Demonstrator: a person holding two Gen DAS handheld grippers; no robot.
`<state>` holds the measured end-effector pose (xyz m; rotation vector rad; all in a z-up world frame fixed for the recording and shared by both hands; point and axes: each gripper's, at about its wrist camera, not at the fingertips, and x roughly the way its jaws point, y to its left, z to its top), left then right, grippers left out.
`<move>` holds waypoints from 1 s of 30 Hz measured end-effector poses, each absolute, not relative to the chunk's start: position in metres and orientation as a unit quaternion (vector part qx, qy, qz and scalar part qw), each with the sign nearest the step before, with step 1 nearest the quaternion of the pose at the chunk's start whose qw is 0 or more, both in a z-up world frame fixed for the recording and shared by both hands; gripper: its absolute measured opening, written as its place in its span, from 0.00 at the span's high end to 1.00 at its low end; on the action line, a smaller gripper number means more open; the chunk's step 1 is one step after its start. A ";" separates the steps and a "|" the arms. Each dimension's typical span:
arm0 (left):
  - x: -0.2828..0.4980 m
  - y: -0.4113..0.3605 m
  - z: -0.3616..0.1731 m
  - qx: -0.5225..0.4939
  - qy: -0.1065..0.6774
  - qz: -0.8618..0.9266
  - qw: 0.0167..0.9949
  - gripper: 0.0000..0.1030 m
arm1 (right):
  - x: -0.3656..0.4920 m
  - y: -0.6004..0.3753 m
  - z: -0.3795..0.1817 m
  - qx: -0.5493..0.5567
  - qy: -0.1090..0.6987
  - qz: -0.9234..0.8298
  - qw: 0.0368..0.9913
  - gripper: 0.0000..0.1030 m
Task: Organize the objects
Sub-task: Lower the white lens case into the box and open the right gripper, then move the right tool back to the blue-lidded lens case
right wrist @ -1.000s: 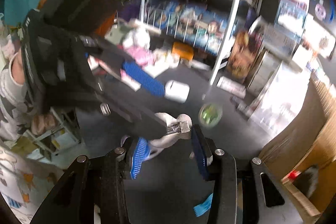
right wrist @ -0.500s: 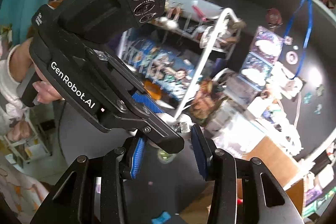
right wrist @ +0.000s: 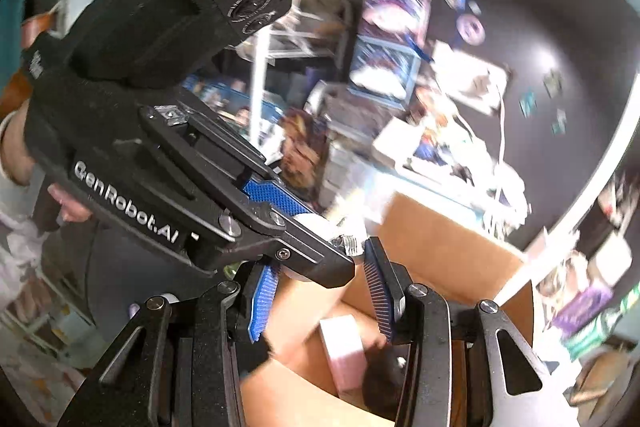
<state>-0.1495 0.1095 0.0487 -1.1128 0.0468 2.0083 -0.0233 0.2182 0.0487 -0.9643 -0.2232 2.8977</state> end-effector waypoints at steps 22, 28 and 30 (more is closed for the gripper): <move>-0.155 0.116 0.067 -0.419 0.018 0.816 0.398 0.29 | -0.021 0.251 0.044 -0.362 -0.022 0.930 0.068 0.43; -0.122 0.067 0.082 -0.364 0.010 0.862 0.353 0.20 | -0.005 0.202 0.057 -0.310 -0.043 0.950 0.005 0.43; -0.109 0.048 0.083 -0.333 0.015 0.889 0.313 0.13 | -0.004 0.183 0.059 -0.301 -0.044 0.952 -0.022 0.43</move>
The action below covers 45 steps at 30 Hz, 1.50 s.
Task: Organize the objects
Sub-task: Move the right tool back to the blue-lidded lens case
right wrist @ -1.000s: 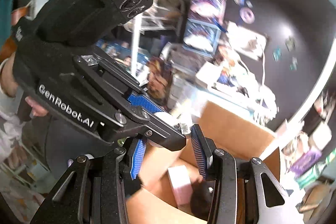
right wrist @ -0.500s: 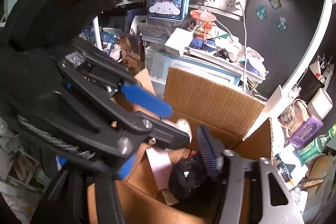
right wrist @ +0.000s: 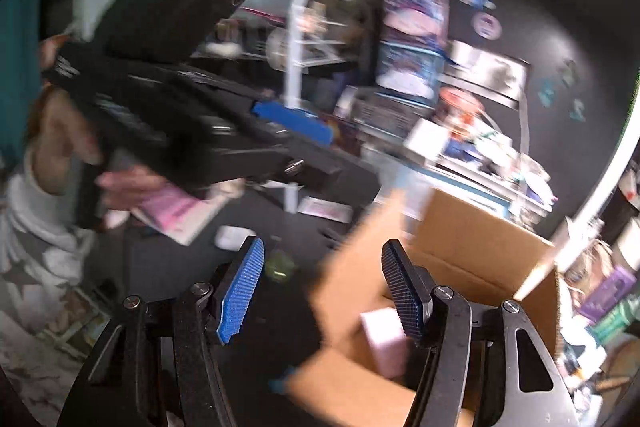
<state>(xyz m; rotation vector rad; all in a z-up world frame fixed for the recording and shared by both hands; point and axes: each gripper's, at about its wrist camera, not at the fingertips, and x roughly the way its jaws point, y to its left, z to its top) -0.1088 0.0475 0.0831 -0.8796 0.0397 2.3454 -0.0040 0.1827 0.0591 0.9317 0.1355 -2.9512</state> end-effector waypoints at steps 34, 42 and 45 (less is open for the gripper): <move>-0.034 -0.075 -0.058 -0.392 -0.052 0.899 0.187 0.12 | -0.055 0.109 -0.102 0.450 0.017 -0.891 0.058 0.43; -0.036 -0.070 -0.059 -0.394 -0.051 0.898 0.190 0.12 | -0.054 0.109 -0.102 0.448 -0.015 -0.890 0.087 0.43; -0.036 -0.067 -0.060 -0.396 -0.046 0.897 0.189 0.12 | -0.055 0.098 -0.108 0.454 0.005 -0.887 0.089 0.43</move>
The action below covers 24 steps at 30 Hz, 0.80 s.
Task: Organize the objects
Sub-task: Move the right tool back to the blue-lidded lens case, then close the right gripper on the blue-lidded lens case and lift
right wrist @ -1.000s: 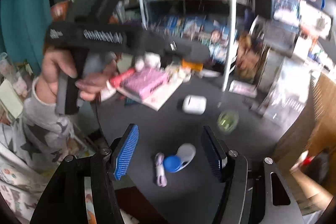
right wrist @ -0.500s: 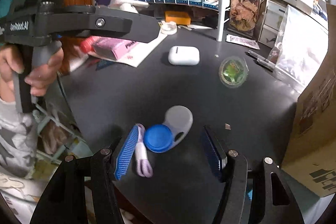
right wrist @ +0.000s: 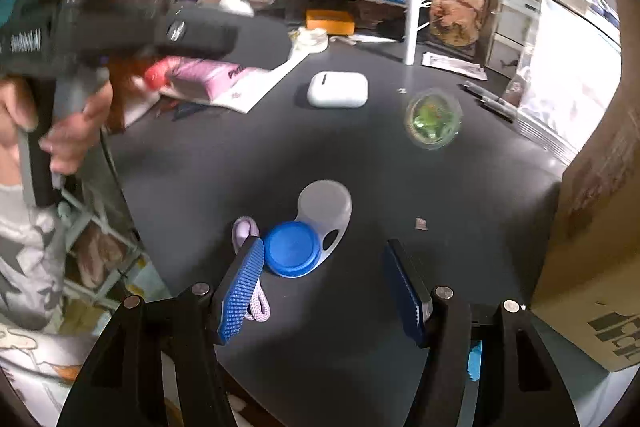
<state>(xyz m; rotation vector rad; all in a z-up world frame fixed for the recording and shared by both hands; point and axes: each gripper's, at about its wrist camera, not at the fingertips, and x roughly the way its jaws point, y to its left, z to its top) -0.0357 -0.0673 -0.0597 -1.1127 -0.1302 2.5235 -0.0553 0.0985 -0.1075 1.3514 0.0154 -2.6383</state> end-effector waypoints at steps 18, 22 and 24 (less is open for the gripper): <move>-0.036 -0.062 -0.063 -0.407 -0.041 0.891 0.196 0.12 | -0.064 0.108 -0.110 0.443 0.035 -0.894 0.062 0.74; -0.037 -0.059 -0.067 -0.415 -0.041 0.886 0.204 0.12 | -0.063 0.111 -0.110 0.436 0.045 -0.896 0.063 0.74; -0.038 -0.055 -0.070 -0.423 -0.036 0.881 0.211 0.12 | -0.062 0.112 -0.108 0.430 0.046 -0.899 0.063 0.74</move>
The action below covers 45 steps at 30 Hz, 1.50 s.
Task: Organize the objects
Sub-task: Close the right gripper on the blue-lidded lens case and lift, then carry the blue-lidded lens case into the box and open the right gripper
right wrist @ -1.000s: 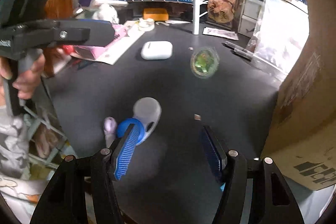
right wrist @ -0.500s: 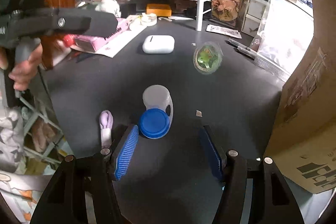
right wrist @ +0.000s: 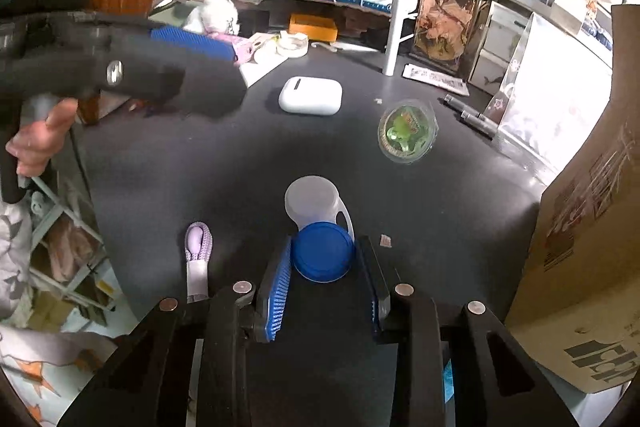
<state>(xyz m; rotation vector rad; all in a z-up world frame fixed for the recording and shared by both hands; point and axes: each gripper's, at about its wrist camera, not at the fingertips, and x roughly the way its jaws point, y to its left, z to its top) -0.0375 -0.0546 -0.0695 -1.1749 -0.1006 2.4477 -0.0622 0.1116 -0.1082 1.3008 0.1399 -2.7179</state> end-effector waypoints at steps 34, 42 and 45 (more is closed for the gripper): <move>-0.091 0.016 0.061 -0.361 -0.026 0.860 0.360 0.67 | -0.027 0.148 0.052 0.251 0.109 -0.962 0.009 0.74; -0.137 0.078 0.060 -0.398 0.004 0.836 0.377 0.67 | -0.023 0.214 0.052 0.291 0.049 -0.955 -0.029 0.74; -0.152 0.103 0.054 -0.415 0.019 0.826 0.380 0.67 | -0.021 0.238 0.047 0.312 0.020 -0.949 -0.042 0.74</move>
